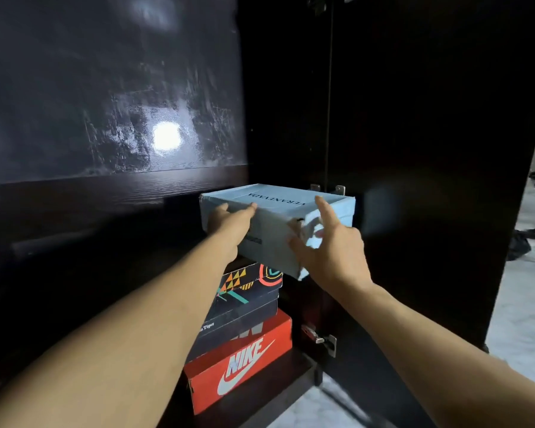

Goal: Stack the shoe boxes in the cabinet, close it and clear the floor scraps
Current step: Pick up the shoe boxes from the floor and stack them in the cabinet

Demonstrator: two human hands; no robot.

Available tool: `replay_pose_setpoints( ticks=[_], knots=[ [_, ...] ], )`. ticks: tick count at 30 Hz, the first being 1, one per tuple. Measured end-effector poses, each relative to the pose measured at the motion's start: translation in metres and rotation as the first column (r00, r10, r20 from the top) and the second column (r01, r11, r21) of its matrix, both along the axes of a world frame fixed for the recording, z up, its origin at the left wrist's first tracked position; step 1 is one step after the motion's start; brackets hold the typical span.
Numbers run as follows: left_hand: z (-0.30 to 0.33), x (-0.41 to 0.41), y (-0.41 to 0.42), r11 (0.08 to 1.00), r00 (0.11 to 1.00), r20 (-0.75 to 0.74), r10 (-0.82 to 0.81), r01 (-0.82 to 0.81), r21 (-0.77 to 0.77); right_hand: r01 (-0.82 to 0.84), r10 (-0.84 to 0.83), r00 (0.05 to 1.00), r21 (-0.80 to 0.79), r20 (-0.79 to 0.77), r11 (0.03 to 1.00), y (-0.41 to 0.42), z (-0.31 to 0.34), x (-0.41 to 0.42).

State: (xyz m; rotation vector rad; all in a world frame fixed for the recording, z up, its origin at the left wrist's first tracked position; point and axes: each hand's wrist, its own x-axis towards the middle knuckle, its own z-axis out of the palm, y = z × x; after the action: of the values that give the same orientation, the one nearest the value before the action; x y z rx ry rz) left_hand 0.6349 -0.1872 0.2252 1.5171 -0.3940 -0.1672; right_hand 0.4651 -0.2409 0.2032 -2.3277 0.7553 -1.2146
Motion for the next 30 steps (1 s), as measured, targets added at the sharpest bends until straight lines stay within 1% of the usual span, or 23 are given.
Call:
replay_pose_setpoints(
  ticks=[2,4,6,8,9,11,14,20,23,27,30],
  knots=[
    [-0.001,0.005,-0.004,0.999,0.999,-0.014,-0.047,0.047,-0.018,-0.128,0.130,0.990,0.050,-0.046,0.991,-0.008,-0.001,0.009],
    [-0.001,0.004,-0.005,0.997,0.997,0.000,-0.076,0.076,-0.025,-0.186,0.186,0.977,0.010,-0.102,0.982,-0.018,-0.002,0.017],
    [-0.002,0.003,-0.004,0.995,0.994,0.049,-0.098,0.097,0.022,-0.171,0.162,0.969,-0.031,-0.186,0.985,-0.032,0.000,0.027],
    [-0.006,0.002,-0.004,0.984,0.977,0.153,-0.148,0.130,0.117,-0.119,0.103,0.963,-0.048,-0.247,0.992,-0.045,0.004,0.040],
    [-0.008,0.001,-0.004,0.979,0.964,0.204,-0.171,0.143,0.143,-0.107,0.089,0.964,-0.060,-0.250,0.992,-0.051,0.007,0.046],
    [-0.012,0.005,-0.007,0.978,0.945,0.268,-0.187,0.152,0.145,-0.108,0.085,0.969,-0.088,-0.233,0.990,-0.062,0.012,0.056],
    [-0.018,0.018,-0.011,0.980,0.934,0.318,-0.159,0.112,0.163,-0.112,0.074,0.955,-0.119,-0.286,0.986,-0.076,0.016,0.070],
    [-0.015,0.041,-0.020,0.966,0.928,0.334,-0.163,0.082,0.244,-0.170,0.121,0.921,-0.102,-0.370,0.980,-0.094,0.012,0.095],
    [-0.016,0.049,-0.026,0.960,0.922,0.369,-0.116,0.008,0.281,-0.191,0.135,0.892,-0.091,-0.431,0.977,-0.098,0.011,0.100],
    [-0.015,0.053,-0.035,0.940,0.906,0.418,-0.061,-0.089,0.330,-0.213,0.169,0.866,-0.042,-0.471,0.976,-0.098,0.013,0.099],
    [-0.015,0.045,-0.038,0.909,0.866,0.500,-0.012,-0.198,0.366,-0.217,0.172,0.856,-0.037,-0.487,0.975,-0.100,0.016,0.091]
  ],
)
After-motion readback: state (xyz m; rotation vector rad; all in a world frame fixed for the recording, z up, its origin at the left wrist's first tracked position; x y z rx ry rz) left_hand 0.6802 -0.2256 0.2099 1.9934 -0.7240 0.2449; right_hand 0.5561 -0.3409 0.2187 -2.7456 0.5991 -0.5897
